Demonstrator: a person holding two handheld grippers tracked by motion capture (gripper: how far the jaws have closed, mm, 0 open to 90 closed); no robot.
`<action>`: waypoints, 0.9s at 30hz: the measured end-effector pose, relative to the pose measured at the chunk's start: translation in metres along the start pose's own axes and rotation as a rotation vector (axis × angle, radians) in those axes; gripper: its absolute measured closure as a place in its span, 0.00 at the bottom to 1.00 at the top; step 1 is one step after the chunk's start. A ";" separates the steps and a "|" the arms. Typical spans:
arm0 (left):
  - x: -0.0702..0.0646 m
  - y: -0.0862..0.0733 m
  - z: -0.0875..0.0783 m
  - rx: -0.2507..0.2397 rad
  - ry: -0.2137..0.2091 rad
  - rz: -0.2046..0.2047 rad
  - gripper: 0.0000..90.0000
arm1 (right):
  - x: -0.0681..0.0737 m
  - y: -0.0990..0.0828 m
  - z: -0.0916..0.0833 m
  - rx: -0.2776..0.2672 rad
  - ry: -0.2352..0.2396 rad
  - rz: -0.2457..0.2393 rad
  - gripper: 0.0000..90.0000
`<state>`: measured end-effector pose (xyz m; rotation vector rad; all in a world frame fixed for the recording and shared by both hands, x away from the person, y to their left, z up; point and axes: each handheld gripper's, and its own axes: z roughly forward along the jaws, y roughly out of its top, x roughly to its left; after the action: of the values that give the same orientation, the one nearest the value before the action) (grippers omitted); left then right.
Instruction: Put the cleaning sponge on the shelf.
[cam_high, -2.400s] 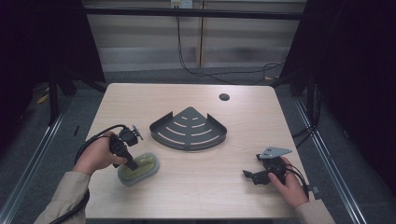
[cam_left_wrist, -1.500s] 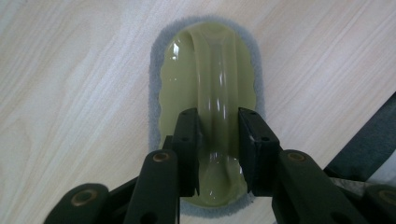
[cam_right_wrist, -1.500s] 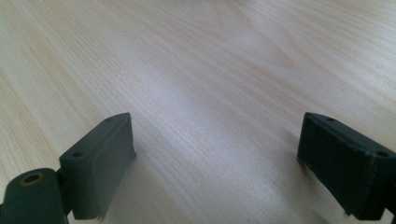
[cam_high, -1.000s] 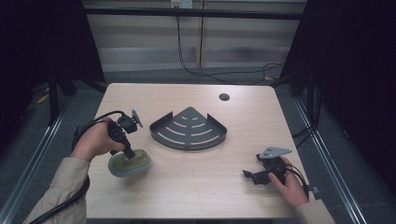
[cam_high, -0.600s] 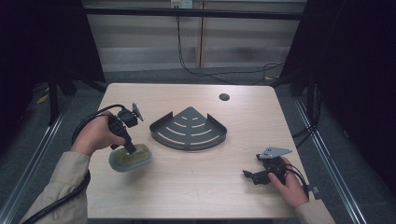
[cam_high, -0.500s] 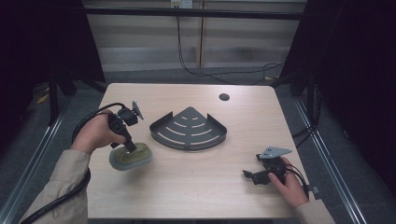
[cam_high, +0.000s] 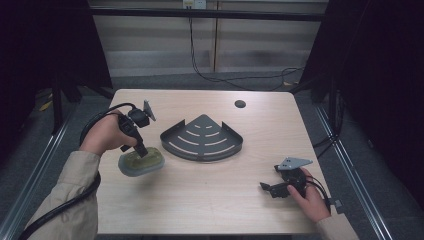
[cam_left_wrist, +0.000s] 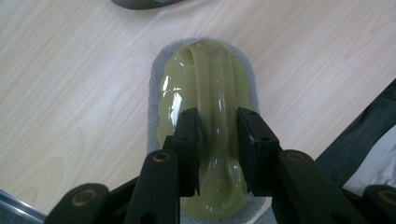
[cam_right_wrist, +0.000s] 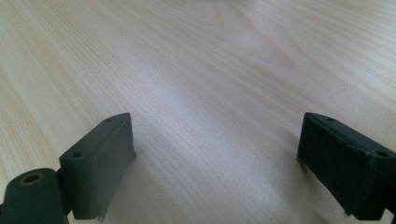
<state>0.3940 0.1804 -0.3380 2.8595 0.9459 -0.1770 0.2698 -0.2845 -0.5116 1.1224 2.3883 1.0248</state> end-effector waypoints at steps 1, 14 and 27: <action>0.000 0.001 -0.001 -0.006 0.004 -0.007 0.78 | 0.000 0.000 0.000 0.000 -0.001 0.000 0.11; 0.004 0.013 -0.016 -0.037 0.003 -0.014 0.78 | 0.000 0.000 0.000 0.002 0.000 0.000 0.11; 0.006 0.027 -0.026 -0.054 0.001 -0.011 0.78 | 0.000 0.000 0.000 0.002 0.000 0.000 0.11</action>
<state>0.4169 0.1667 -0.3116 2.8059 0.9522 -0.1484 0.2697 -0.2846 -0.5113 1.1233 2.3898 1.0222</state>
